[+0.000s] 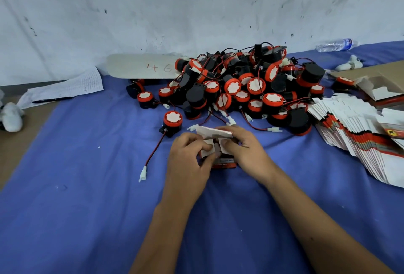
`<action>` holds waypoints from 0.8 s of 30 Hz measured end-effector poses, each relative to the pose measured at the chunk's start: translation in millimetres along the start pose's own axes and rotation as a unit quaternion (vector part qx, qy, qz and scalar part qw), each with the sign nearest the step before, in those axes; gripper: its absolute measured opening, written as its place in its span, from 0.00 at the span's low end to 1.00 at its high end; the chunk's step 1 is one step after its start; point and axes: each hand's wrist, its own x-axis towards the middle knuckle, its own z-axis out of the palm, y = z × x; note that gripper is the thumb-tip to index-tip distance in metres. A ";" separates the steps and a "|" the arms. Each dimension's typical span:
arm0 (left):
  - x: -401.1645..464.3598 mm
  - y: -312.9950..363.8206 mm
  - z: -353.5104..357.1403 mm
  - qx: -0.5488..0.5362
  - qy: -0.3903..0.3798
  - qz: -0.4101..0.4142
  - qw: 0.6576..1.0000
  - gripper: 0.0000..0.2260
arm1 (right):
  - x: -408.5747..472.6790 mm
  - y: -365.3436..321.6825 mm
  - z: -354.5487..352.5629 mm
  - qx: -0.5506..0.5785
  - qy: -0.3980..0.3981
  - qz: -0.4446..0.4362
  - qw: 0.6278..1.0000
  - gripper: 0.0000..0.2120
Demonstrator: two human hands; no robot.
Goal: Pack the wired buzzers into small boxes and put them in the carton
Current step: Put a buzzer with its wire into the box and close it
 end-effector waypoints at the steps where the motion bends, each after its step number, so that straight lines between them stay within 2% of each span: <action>1: 1.0 -1.7 -0.3 -0.004 -0.002 -0.002 1.000 0.06 | -1.1 -0.7 -3.1 -0.009 -0.025 -0.004 1.000 0.17; 3: 2.3 -4.0 -1.2 -0.018 -0.012 -0.006 1.000 0.08 | -3.5 -2.9 -8.0 -0.027 -0.056 -0.003 0.998 0.16; 6: 2.9 -6.8 -3.9 -0.047 -0.035 -0.027 0.998 0.14 | -6.8 -8.3 -8.5 0.039 -0.069 -0.015 0.997 0.16; 9: 2.6 -6.3 -3.3 -0.051 -0.026 -0.031 0.998 0.14 | -6.3 -6.5 -6.2 0.071 -0.062 0.001 0.996 0.14; 13: 1.8 -3.1 0.1 -0.058 0.003 -0.059 0.997 0.11 | -6.9 2.2 -6.7 0.035 -0.059 0.000 0.998 0.14; 17: 1.7 -6.8 -1.4 -0.053 0.035 -0.089 0.994 0.19 | -7.6 5.8 -7.0 -0.047 -0.063 -0.023 0.997 0.17; 24: 2.8 -12.8 -6.6 -0.056 -0.006 -0.086 0.995 0.22 | -5.9 3.4 -8.3 -0.116 -0.069 -0.050 0.990 0.19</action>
